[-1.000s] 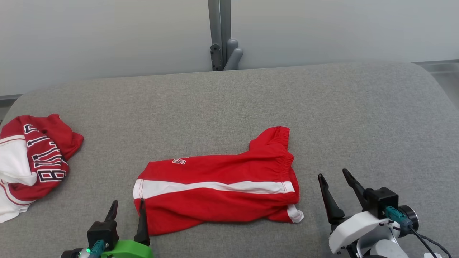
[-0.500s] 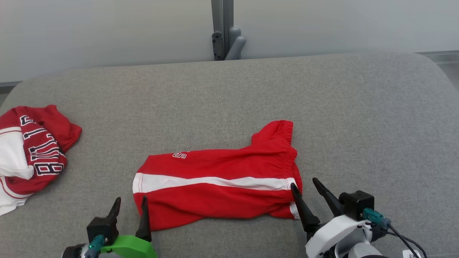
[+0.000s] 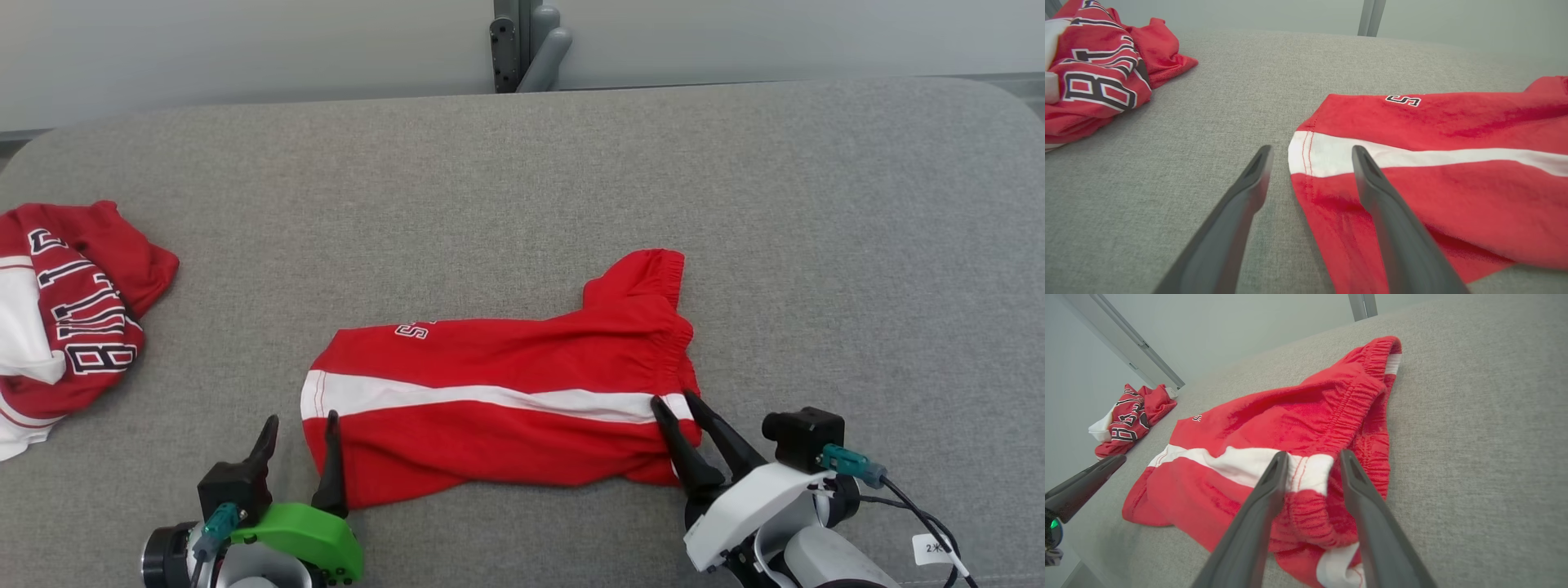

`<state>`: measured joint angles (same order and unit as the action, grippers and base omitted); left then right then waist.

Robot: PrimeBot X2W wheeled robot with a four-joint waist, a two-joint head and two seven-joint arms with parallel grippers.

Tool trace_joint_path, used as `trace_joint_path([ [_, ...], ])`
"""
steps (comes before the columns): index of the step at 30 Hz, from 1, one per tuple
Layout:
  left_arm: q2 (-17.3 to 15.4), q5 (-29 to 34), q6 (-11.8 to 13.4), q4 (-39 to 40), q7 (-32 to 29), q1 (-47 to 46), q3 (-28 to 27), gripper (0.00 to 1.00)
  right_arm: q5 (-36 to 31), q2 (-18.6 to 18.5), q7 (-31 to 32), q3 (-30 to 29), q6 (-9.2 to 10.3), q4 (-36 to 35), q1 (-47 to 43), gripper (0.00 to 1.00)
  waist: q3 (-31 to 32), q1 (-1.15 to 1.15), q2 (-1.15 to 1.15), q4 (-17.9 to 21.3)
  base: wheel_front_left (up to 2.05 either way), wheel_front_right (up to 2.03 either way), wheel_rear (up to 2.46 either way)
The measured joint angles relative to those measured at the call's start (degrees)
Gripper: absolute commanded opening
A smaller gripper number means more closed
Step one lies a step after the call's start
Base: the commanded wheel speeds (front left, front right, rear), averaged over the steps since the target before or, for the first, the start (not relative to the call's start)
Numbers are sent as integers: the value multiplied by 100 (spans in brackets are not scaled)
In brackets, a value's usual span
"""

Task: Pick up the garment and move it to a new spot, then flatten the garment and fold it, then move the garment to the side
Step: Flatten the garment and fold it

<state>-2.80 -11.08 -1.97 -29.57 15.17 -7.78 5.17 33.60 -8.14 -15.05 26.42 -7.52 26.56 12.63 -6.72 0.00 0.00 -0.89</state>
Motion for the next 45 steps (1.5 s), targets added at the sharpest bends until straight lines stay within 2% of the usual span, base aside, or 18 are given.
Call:
trace_joint_path([
  [1, -1, 0, -1, -1, 0, -39, -20, 100, 51, -23, 0, 44, 0, -9, 31, 25, -27, 0, 0, -3, 0, 0, 0],
  [3, 0, 1, -1, -25, 0, -108, -62, 100, 144, -64, 0, 136, 0, -33, 79, 0, -80, 0, 0, -2, 0, 0, 0],
  [9, 0, -51, -55, -264, -1, -356, -149, 100, 307, -187, -1, 328, 0, -177, 183, 0, -209, 0, 0, 48, 0, 0, 0],
  [15, 3, -96, -185, -728, 0, -627, -401, 100, 290, -354, 0, 159, 0, -339, 177, 0, -306, 0, 0, 174, 0, 0, 0],
  [20, 3, -247, -358, -1103, -1, -788, -523, 100, 247, -359, 0, 145, 0, -374, 176, 0, -376, 0, 0, 291, 0, 0, 0],
  [27, -2, -291, -461, -1681, 11, -1106, -590, 100, 153, -346, 0, 209, 0, -397, 214, 0, -486, 0, 0, 414, 0, 0, 0],
  [28, -4, -280, -467, -1727, 12, -1144, -589, 64, 149, -341, 0, 209, 0, -398, 225, 0, -497, 0, 0, 426, 0, 0, 0],
  [29, -16, -264, -486, -1794, 12, -1180, -576, 39, 146, -338, 0, 209, 0, -399, 233, 0, -506, 0, 0, 436, 0, 0, 0],
  [30, -20, -232, -492, -1869, 18, -1209, -533, 0, 138, -337, 0, 207, 0, -398, 237, 0, -514, 0, 0, 445, 0, 0, 0],
  [39, -26, -223, -534, -2260, 40, -1396, -244, 0, 100, -298, 0, 47, -1, -364, 238, 0, -428, 0, 0, 395, 0, 0, 0],
  [45, -47, -423, -542, -1545, -1, -1361, -54, 0, 34, -229, 0, -323, 0, -497, 264, 0, -213, 0, 0, 317, 0, 0, 0],
])
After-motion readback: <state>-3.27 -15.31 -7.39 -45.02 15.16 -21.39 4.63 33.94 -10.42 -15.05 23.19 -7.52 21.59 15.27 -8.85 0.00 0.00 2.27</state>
